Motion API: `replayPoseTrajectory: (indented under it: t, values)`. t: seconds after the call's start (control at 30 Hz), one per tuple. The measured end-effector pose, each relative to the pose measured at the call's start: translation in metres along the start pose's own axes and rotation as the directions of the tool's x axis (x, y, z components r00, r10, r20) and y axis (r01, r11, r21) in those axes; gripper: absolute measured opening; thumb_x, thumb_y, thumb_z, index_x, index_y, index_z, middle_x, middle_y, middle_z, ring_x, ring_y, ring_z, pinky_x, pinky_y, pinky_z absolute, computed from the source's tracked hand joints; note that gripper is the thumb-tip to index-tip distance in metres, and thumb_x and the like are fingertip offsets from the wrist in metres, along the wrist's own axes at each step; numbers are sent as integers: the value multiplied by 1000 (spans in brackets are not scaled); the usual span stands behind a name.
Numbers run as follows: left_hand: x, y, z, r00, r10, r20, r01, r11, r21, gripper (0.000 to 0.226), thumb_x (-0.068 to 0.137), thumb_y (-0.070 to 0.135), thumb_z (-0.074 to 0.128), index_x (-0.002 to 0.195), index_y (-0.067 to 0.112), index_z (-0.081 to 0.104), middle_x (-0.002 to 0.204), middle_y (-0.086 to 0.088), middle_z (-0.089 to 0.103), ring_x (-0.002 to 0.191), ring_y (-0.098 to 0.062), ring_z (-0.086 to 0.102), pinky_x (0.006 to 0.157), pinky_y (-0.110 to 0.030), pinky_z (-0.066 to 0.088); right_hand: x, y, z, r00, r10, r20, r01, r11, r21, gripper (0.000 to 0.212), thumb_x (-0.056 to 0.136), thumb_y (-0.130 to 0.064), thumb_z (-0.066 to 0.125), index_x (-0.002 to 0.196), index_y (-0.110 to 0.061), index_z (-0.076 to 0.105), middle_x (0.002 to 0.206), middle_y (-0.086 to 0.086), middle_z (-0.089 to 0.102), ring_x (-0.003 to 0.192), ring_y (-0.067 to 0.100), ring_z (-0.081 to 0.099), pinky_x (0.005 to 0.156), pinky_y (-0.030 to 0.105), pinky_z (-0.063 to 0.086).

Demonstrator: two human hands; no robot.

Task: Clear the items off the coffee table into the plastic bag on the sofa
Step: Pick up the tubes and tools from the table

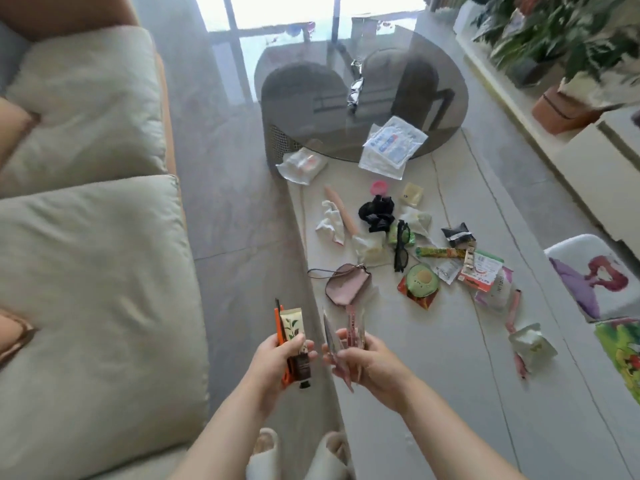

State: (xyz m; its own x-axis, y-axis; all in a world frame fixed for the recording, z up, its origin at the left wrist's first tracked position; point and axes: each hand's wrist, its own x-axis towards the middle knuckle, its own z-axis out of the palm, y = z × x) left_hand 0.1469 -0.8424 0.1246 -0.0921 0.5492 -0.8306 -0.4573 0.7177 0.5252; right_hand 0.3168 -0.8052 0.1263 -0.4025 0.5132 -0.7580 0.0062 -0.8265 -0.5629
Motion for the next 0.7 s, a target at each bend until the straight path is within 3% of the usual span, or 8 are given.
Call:
replayPoseTrajectory:
  t: [0.1, 0.23, 0.37, 0.53, 0.63, 0.7]
  values:
    - [-17, 1, -42, 999, 12, -37, -14, 997, -71, 18, 86, 1, 59, 104, 1, 58, 85, -9, 68, 61, -12, 71, 58, -27, 52, 7, 5, 43, 998, 25, 57, -21, 997, -73, 31, 83, 13, 48, 108, -4, 52, 85, 9, 67, 74, 18, 65, 68, 29, 47]
    - [-42, -1, -97, 994, 62, -92, -76, 986, -150, 24, 85, -1, 61, 108, 1, 56, 87, -9, 66, 61, -9, 70, 60, -26, 51, 12, 13, 103, 986, 59, 154, -29, 982, -189, 31, 80, 0, 66, 107, -9, 55, 74, 2, 64, 69, 14, 63, 60, 24, 47]
    - [-68, -10, -154, 980, 93, -174, -134, 962, -239, 24, 83, 1, 65, 105, 5, 56, 88, -10, 67, 65, -12, 69, 65, -29, 50, 13, 28, 164, 968, 110, 224, -30, 943, -332, 39, 69, -13, 72, 104, -12, 57, 79, 1, 70, 76, 15, 68, 63, 25, 50]
    - [-105, -33, -230, 966, 87, -242, -173, 915, -365, 34, 83, 3, 67, 114, 1, 54, 90, -10, 68, 68, -15, 69, 75, -38, 53, 11, 62, 242, 938, 172, 300, -21, 894, -448, 14, 85, 1, 60, 95, -9, 59, 88, 9, 74, 85, 21, 69, 74, 32, 54]
    - [-130, -54, -277, 953, 64, -296, -190, 887, -422, 28, 85, 5, 65, 112, 6, 56, 93, -10, 69, 75, -17, 67, 70, -32, 53, 8, 93, 290, 915, 231, 330, -53, 881, -470, 20, 84, 1, 63, 103, -1, 59, 101, 21, 70, 95, 29, 68, 90, 46, 53]
    - [-149, -72, -306, 938, 40, -344, -208, 860, -466, 26, 86, 6, 64, 110, 8, 58, 88, -9, 69, 76, -20, 65, 70, -31, 51, 5, 118, 319, 910, 276, 311, -85, 856, -510, 33, 78, -4, 66, 109, 3, 57, 111, 29, 64, 99, 33, 66, 88, 47, 54]
